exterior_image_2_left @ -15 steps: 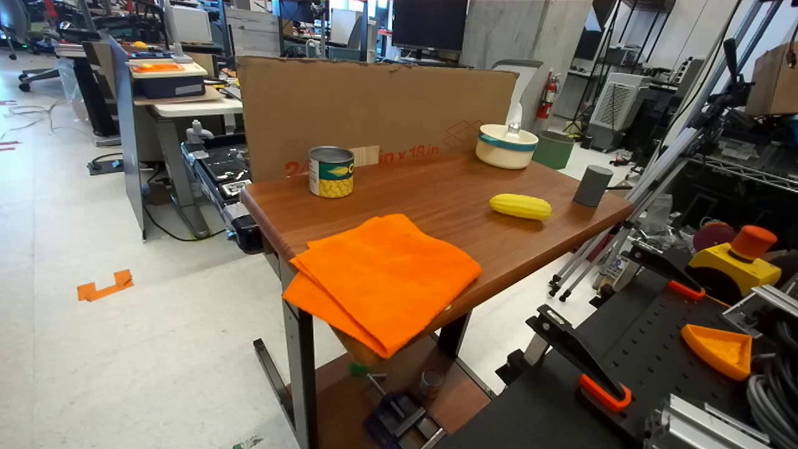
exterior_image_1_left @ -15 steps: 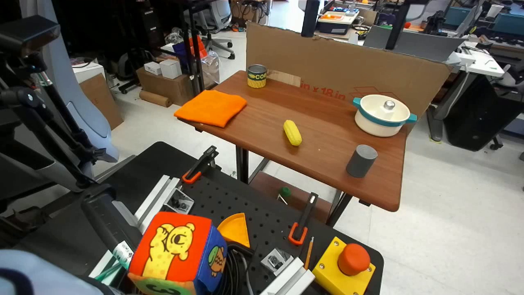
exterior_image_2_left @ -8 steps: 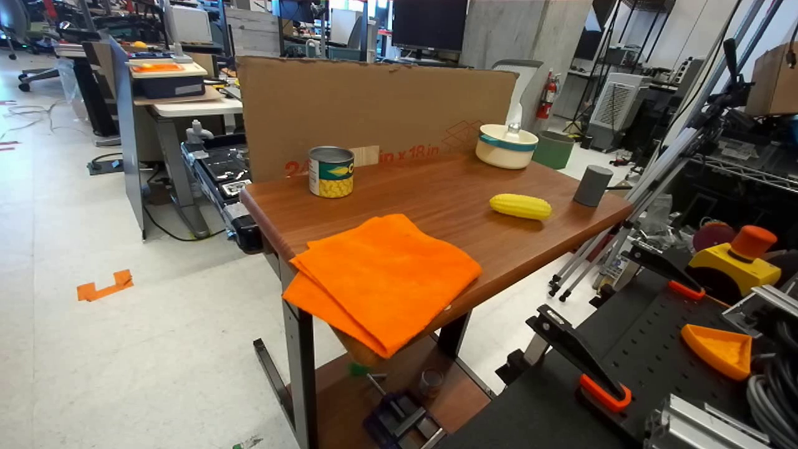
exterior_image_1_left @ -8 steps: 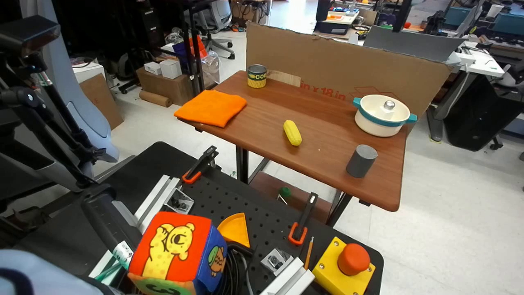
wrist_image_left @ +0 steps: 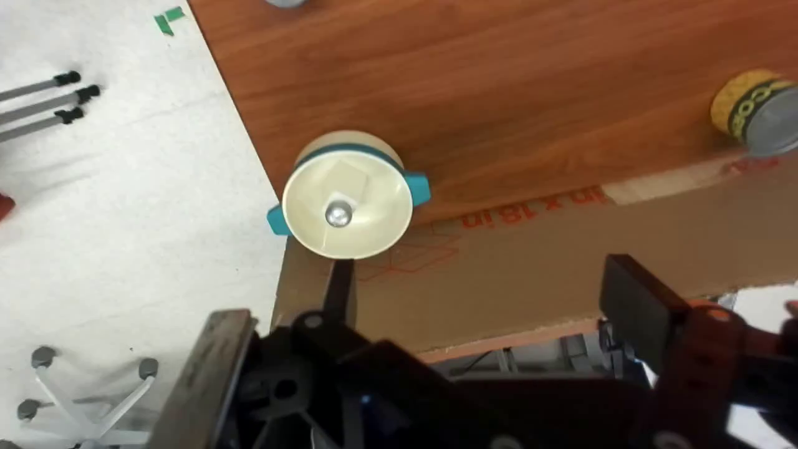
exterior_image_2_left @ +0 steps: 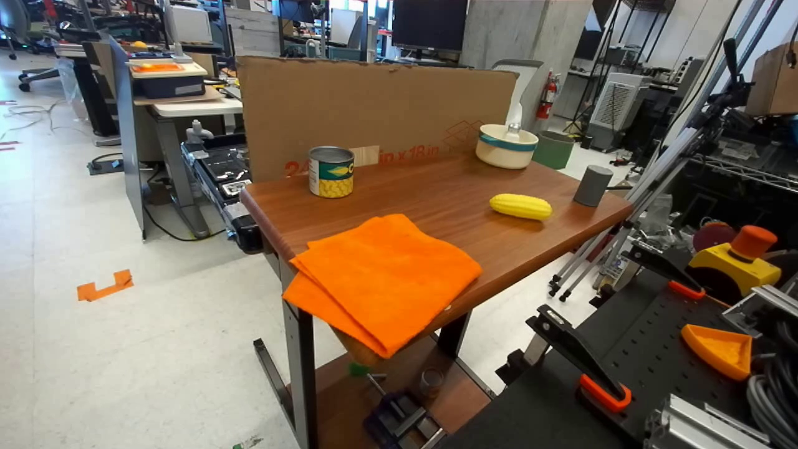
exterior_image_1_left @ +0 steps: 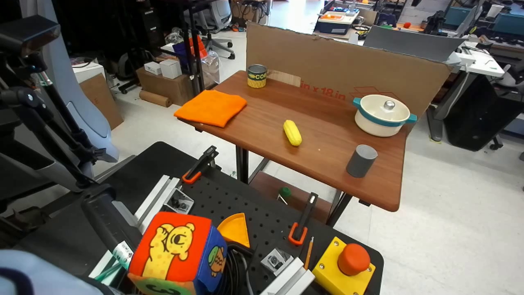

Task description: Pick up the white salt cellar from the bowl and put it on the table.

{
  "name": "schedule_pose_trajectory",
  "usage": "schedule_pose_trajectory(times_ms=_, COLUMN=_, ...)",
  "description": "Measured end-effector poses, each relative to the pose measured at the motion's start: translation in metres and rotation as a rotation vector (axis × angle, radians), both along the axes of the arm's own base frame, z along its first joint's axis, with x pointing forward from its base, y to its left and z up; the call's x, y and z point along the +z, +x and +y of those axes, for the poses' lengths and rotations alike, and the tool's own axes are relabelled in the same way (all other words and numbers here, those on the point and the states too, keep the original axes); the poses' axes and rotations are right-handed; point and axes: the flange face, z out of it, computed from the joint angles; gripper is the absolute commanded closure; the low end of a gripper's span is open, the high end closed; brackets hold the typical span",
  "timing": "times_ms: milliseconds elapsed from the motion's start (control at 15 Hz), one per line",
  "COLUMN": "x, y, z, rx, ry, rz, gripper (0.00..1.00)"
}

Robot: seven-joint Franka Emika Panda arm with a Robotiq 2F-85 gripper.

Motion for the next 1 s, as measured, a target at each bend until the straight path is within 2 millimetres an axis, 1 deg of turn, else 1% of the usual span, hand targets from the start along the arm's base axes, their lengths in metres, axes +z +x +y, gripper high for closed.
schedule_pose_trajectory(times_ms=67, x=-0.005, y=0.014, z=-0.005, rx=-0.024, ry=0.022, rz=-0.032, gripper=0.0)
schedule_pose_trajectory(times_ms=200, x=-0.016, y=0.036, z=-0.014, rx=-0.066, ry=0.05, rz=-0.079, gripper=0.0)
schedule_pose_trajectory(times_ms=400, x=-0.033, y=0.06, z=-0.03, rx=-0.103, ry=0.05, rz=-0.106, gripper=0.0)
schedule_pose_trajectory(times_ms=733, x=-0.066, y=0.087, z=-0.065, rx=-0.162, ry=0.038, rz=-0.08, gripper=0.0)
schedule_pose_trajectory(times_ms=1000, x=-0.1, y=0.101, z=-0.089, rx=-0.203, ry=0.032, rz=-0.041, gripper=0.0)
